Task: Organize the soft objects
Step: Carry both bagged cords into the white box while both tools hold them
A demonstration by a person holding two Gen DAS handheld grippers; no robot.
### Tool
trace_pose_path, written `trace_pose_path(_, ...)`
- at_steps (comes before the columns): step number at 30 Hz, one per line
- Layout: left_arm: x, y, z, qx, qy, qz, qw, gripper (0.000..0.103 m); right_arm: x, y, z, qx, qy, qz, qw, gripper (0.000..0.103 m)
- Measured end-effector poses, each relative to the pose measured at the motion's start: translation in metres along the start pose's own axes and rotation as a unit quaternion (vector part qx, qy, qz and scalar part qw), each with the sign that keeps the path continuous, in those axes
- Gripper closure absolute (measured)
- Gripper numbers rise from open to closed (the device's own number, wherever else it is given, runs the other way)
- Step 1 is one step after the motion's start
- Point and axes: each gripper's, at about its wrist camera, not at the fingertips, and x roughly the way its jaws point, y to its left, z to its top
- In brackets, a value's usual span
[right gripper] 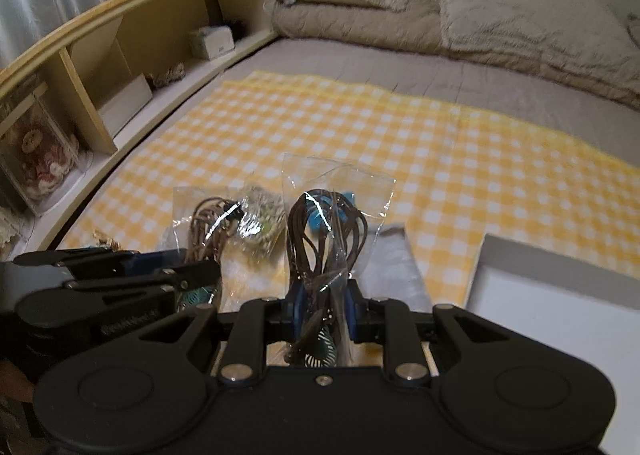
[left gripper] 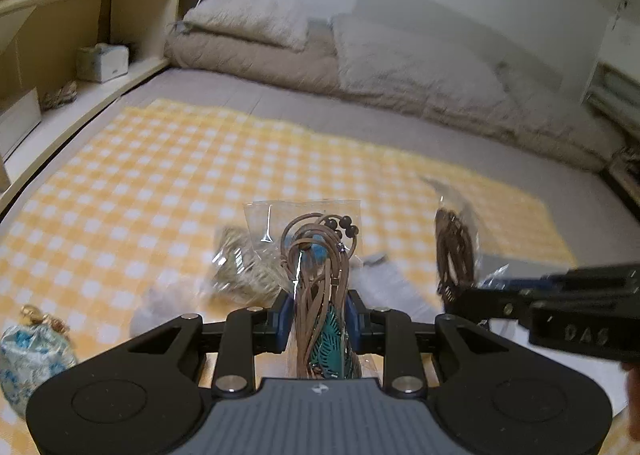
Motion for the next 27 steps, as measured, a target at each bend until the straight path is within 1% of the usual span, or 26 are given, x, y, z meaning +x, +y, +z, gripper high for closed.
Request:
trace_pose_path(6, -0.012, -0.031, 0.012, -0.002, -0.026, -0.044, 0.9987, 0.074, -0.024, -0.018, -0.002, 0.013, -0.025, -0.014, 0.999, 0.081)
trace_pose_path(9, -0.013, -0.050, 0.012, 0.004, -0.030, -0.063, 0.9976, 0.074, -0.035, -0.031, -0.004, 0.024, -0.035, -0.025, 0.999, 0.081)
trace_pose_path(14, -0.006, -0.083, 0.010, 0.017, -0.025, -0.093, 0.9952, 0.074, -0.057, -0.054, -0.016, 0.041, -0.050, -0.054, 0.996, 0.081)
trace_pose_path(18, 0.001, -0.111, 0.003, 0.024, -0.009, -0.122, 0.9922, 0.074, -0.073, -0.076, -0.028, 0.065, -0.055, -0.073, 0.994, 0.081)
trace_pose_path(21, 0.009, -0.128, -0.006, 0.035, 0.007, -0.138, 0.9899, 0.074, -0.080, -0.093, -0.038, 0.080, -0.052, -0.089, 0.991, 0.081)
trace_pose_path(25, 0.024, -0.148, -0.023, 0.053, 0.039, -0.144, 0.9874, 0.074, -0.081, -0.111, -0.053, 0.096, -0.032, -0.104, 0.989, 0.081)
trace_pose_path(27, 0.033, -0.153, -0.032, 0.052, 0.058, -0.147, 0.9861, 0.074, -0.078, -0.117, -0.061, 0.101, -0.018, -0.109, 0.989, 0.081)
